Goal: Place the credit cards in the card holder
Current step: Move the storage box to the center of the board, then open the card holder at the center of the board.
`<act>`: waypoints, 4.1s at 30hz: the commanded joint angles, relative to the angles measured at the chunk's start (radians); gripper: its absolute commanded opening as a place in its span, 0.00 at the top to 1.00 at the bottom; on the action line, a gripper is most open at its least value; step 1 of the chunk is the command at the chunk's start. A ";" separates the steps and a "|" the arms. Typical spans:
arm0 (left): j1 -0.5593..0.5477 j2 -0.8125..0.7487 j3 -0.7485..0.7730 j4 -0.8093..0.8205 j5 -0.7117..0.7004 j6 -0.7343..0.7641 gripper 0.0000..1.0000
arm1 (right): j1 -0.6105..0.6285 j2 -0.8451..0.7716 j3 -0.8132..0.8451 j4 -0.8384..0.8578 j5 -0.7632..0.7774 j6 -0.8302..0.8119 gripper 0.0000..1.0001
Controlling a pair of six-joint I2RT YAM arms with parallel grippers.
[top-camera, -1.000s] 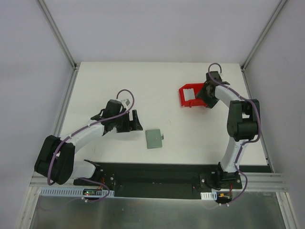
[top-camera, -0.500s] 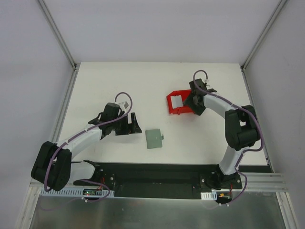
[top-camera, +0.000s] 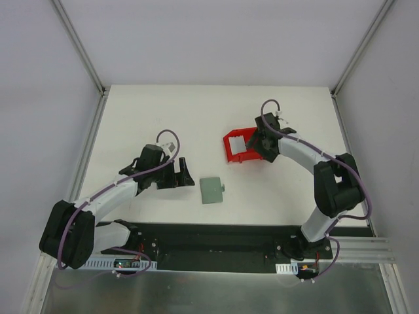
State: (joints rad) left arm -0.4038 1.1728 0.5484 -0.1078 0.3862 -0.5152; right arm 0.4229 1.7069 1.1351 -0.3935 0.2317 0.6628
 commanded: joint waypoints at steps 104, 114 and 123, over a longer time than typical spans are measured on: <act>-0.043 -0.088 -0.079 0.059 -0.075 -0.100 0.01 | 0.573 -0.049 0.282 -0.337 -0.063 -0.312 1.00; -0.067 -0.082 -0.191 0.283 -0.033 -0.256 0.01 | 0.445 -0.259 -0.003 -0.065 -0.341 -0.239 1.00; -0.115 -0.055 -0.288 0.404 -0.047 -0.309 0.04 | 0.444 -0.285 -0.072 -0.119 -0.292 -0.192 1.00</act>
State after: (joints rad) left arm -0.5053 1.0996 0.3168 0.2111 0.3367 -0.7753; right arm 0.8654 1.4811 1.1084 -0.5083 -0.0662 0.4397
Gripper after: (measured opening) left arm 0.971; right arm 0.031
